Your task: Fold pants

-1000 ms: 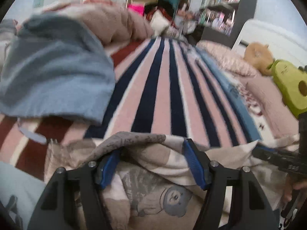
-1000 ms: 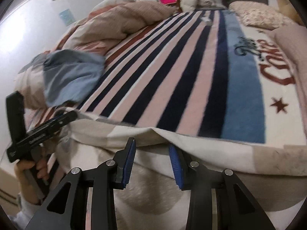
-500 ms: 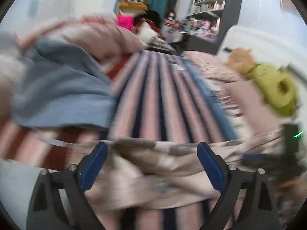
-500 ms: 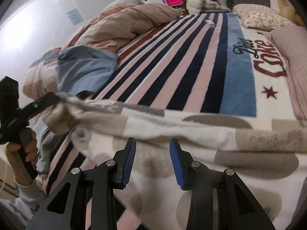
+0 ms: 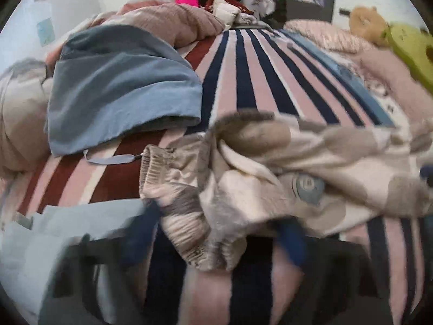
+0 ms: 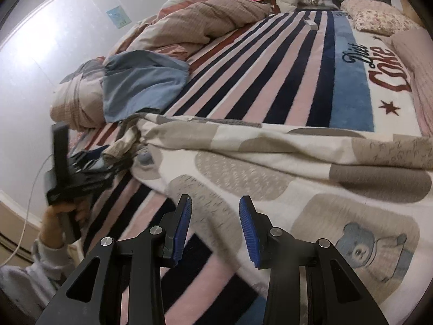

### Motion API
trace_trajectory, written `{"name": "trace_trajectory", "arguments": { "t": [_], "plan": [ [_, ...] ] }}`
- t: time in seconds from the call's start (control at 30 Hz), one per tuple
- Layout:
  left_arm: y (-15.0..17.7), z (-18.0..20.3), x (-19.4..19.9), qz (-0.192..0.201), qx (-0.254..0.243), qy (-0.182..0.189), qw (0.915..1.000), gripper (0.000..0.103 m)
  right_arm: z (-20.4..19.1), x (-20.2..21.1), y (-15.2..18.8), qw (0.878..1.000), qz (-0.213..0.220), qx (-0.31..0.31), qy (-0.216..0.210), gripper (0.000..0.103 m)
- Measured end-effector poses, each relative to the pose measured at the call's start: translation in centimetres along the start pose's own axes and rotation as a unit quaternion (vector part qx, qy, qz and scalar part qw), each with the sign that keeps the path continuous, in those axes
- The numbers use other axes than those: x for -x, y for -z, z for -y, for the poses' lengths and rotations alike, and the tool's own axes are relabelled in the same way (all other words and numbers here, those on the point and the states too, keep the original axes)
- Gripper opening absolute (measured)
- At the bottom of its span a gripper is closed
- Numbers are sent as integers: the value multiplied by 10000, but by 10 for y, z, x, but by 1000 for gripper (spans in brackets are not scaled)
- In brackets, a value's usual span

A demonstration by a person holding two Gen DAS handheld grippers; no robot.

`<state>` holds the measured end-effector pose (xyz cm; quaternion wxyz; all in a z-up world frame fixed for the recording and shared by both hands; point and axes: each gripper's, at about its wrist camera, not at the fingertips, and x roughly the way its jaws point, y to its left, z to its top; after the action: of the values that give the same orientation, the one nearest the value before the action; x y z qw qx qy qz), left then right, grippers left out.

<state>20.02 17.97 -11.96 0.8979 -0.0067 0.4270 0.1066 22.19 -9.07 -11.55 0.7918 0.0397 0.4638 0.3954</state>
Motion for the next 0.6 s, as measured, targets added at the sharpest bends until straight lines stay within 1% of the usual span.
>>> {"name": "trace_trajectory", "arguments": {
  "t": [0.03,0.07,0.1,0.17,0.23,0.27,0.3,0.33,0.4,0.43,0.47,0.5,0.53,0.57,0.6],
  "plan": [
    [-8,-7,0,-14,182,201,9996,22,-2,1,1,10000,13,25,2,33],
    [-18,-21,1,1,456,508,9977,19,-4,4,1,10000,39,59,6,33],
    [-17,-30,5,96,573,471,9972,17,-5,6,2,10000,67,70,-12,33],
    [-29,-42,7,308,666,81,9973,15,-8,12,4,9999,112,54,-97,33],
    [-43,-54,-1,323,859,-5,9958,13,-9,19,7,9998,121,29,-171,33],
    [-48,-57,-7,343,864,-153,9956,12,-9,23,9,9998,102,22,-190,33],
    [-54,-58,-14,363,804,-448,9951,12,-9,27,9,9998,95,28,-170,33],
    [-57,-60,-18,354,805,-645,9940,12,-8,32,11,9999,99,41,-99,33],
    [-65,-66,-30,232,983,-922,9906,18,-5,42,15,9999,119,16,4,33],
    [-64,-68,-32,155,1028,-978,9898,26,-2,47,17,9999,121,-32,29,33],
    [-65,-68,-33,153,1033,-1132,9881,47,2,53,20,9998,123,-115,67,33],
    [-64,-68,-29,265,1007,-1332,9856,59,6,58,22,9997,135,-174,127,33],
    [-63,-69,-23,445,970,-1550,9821,78,9,62,24,9995,152,-205,200,33],
    [-61,-69,-13,658,963,-1810,9765,85,13,68,27,9991,186,-235,301,33],
    [-59,-69,-2,795,1012,-1861,9741,85,17,74,29,9986,217,-282,383,33]
  ]
}}
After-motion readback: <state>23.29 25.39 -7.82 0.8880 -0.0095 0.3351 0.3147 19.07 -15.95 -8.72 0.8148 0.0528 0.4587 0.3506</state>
